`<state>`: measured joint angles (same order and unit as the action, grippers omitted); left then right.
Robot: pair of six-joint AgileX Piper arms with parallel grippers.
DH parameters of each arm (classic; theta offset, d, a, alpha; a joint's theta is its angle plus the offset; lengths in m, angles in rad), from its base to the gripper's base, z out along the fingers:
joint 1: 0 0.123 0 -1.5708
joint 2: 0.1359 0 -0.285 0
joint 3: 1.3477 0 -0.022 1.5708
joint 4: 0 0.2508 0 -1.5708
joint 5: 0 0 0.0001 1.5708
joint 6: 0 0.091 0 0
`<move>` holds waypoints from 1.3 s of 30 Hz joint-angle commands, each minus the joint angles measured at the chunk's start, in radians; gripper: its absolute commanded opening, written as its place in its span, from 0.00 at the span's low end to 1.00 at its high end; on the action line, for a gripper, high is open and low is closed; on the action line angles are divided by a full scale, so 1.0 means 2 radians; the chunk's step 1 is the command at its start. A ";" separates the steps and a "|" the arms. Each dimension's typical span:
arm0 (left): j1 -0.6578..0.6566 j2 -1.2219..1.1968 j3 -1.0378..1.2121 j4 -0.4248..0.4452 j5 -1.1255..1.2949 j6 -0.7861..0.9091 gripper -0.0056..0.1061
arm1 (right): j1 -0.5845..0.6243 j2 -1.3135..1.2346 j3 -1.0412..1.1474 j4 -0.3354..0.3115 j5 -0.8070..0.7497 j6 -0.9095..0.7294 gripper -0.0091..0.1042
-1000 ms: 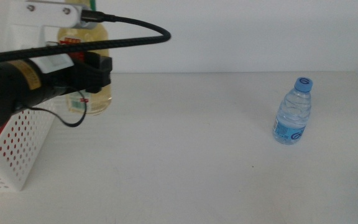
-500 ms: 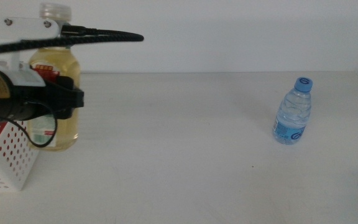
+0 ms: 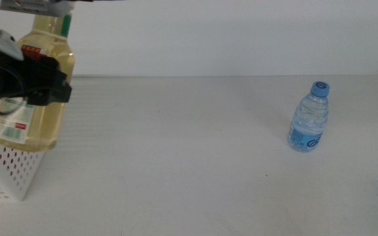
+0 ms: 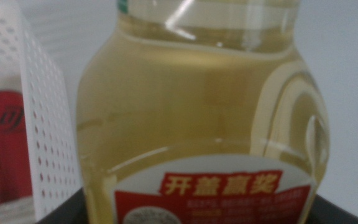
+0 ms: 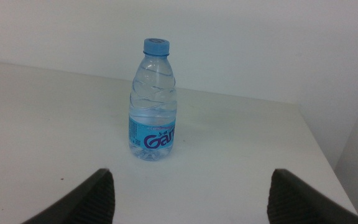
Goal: Use arms to grab the bottles and put them into the dustbin to the left of the table.
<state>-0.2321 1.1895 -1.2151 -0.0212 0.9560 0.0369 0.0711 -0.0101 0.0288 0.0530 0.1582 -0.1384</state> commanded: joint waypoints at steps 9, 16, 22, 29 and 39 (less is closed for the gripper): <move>0.170 0.050 -0.089 -0.059 0.048 0.083 0.01 | -0.003 -0.014 -0.004 -0.003 -0.041 -0.002 0.65; 0.218 0.127 -0.175 -0.067 0.099 0.105 0.01 | -0.003 -0.014 -0.004 -0.003 -0.041 -0.002 0.65; 0.232 0.199 -0.244 -0.059 0.157 0.141 0.01 | -0.003 -0.014 -0.004 -0.003 -0.041 -0.002 0.65; 0.272 0.263 -0.284 -0.057 0.158 0.141 0.01 | -0.003 -0.014 -0.004 -0.003 -0.041 -0.002 0.65; 0.292 0.337 -0.288 -0.044 0.154 0.141 0.01 | -0.003 -0.014 -0.004 -0.003 -0.041 -0.002 0.65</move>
<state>0.3515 1.9150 -1.7467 -0.1024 1.2554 0.3202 0.0711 -0.0101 0.0288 0.0530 0.1582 -0.1384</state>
